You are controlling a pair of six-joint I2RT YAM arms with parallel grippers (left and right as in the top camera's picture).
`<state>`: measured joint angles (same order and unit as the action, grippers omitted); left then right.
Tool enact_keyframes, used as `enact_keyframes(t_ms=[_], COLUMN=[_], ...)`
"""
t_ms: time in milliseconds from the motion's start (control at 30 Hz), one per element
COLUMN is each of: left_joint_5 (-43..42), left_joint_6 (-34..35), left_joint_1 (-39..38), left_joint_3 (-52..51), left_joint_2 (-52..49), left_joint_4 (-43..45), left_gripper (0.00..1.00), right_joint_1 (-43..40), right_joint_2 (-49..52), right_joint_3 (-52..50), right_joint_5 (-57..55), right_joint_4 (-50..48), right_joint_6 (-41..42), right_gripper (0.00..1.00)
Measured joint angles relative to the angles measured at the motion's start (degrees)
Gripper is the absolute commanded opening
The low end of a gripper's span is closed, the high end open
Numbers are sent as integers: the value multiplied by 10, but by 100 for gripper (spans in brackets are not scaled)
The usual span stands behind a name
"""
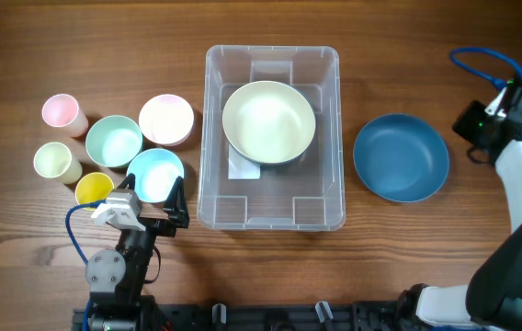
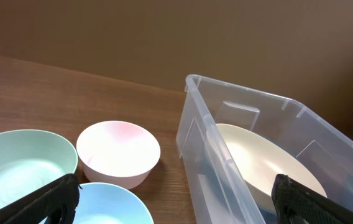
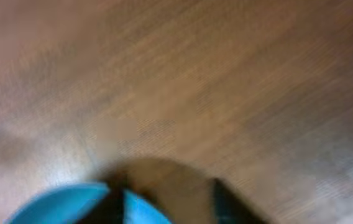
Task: Pack container
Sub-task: 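Move the right gripper to the remaining teal bowl rim and grasp it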
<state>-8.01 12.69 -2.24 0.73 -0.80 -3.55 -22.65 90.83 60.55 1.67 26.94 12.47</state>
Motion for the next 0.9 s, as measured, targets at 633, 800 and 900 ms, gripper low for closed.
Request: enact_keyframes(t_ms=[633, 800, 900], left_joint_5=[0, 0, 0], left_joint_6=[0, 0, 0], left_joint_1=[0, 0, 0], left_joint_3=[0, 0, 0], left_joint_2=[0, 0, 0], left_joint_4=[0, 0, 0], left_gripper=[100, 100, 100], right_joint_1=[-7, -7, -7], right_joint_2=[25, 50, 66], right_joint_3=[-57, -61, -61], right_joint_5=[35, 35, 35], right_joint_4=[63, 52, 49], right_joint_6=[-71, -69, -65], right_gripper=[50, 38, 34])
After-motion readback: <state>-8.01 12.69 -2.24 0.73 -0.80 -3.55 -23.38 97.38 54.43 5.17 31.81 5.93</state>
